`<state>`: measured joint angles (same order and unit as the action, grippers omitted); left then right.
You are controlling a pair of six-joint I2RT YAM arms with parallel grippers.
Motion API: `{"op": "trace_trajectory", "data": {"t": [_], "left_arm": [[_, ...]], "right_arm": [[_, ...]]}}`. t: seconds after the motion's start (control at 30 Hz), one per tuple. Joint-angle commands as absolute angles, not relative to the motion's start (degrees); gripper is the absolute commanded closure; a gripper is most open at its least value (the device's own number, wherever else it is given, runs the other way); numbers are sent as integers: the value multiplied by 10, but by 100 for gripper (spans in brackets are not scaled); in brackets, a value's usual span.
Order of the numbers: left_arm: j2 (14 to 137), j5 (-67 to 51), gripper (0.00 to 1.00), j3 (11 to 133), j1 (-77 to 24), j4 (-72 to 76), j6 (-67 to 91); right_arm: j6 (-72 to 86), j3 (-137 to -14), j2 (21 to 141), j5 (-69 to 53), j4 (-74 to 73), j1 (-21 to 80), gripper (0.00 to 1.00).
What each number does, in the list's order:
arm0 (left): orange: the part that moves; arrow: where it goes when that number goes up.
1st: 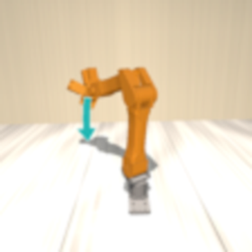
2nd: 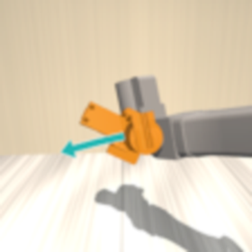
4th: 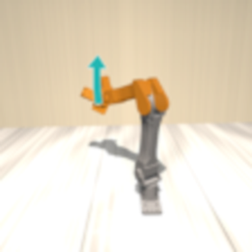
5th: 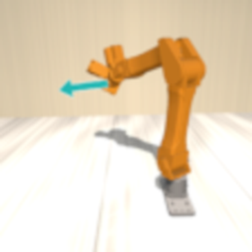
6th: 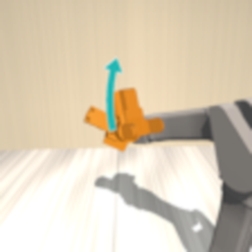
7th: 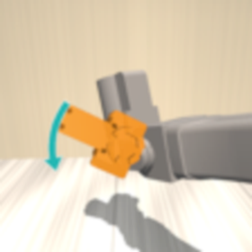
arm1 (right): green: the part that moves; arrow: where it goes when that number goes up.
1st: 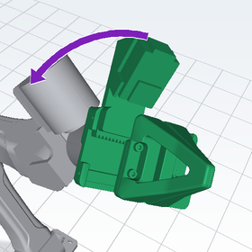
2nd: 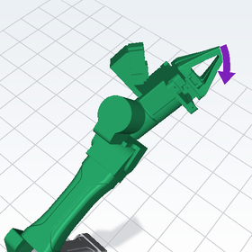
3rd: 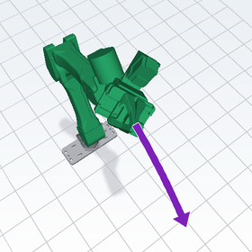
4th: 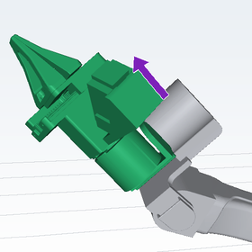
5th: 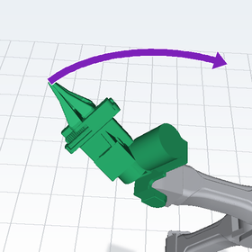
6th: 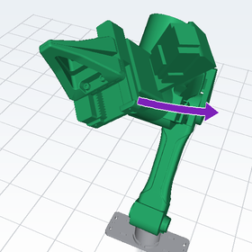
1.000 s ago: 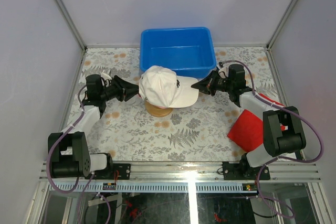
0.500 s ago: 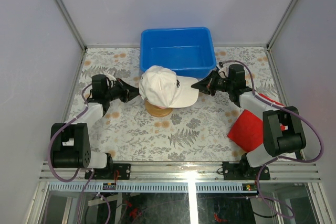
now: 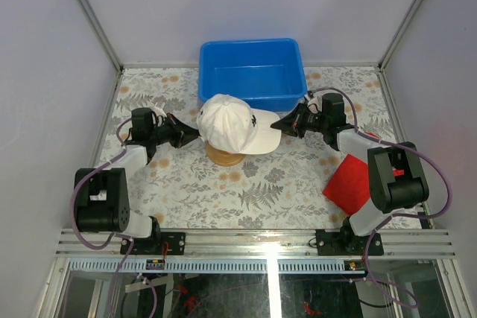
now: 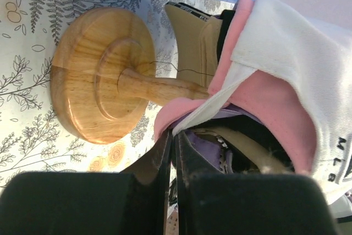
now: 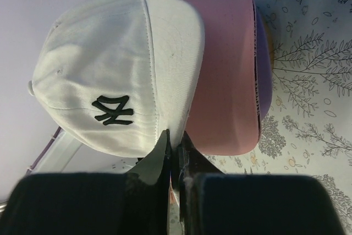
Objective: Stack the hats
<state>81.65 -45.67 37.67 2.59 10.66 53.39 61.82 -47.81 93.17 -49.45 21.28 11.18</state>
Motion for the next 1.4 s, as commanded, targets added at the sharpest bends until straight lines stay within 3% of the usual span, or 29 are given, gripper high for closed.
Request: {"op": "trace_trajectory", "data": {"t": [0.0,0.27,0.33,0.5,0.67,0.9,1.0,1.37], "left_arm": [[852,-414,100,337,36,57,476],[864,-416,100,313,36,73,476],[861,-418,100,323,36,69,477],[847,-425,100,348,36,50,480],[832,-433,100,362,36,42,488],[787,-442,99,369,38,49,515],[761,-456,85,371,47,80,559],[726,-459,71,442,54,35,577]], "right_arm": [[526,-451,965,-464,106,98,100],[501,-456,967,-452,85,92,98],[501,-463,961,-451,84,92,90],[477,-496,932,-429,38,92,58],[441,-525,905,-388,-25,92,48],[427,-545,885,-369,-51,92,45],[418,-553,881,-363,-66,92,45],[406,-571,877,-362,-90,92,44]]}}
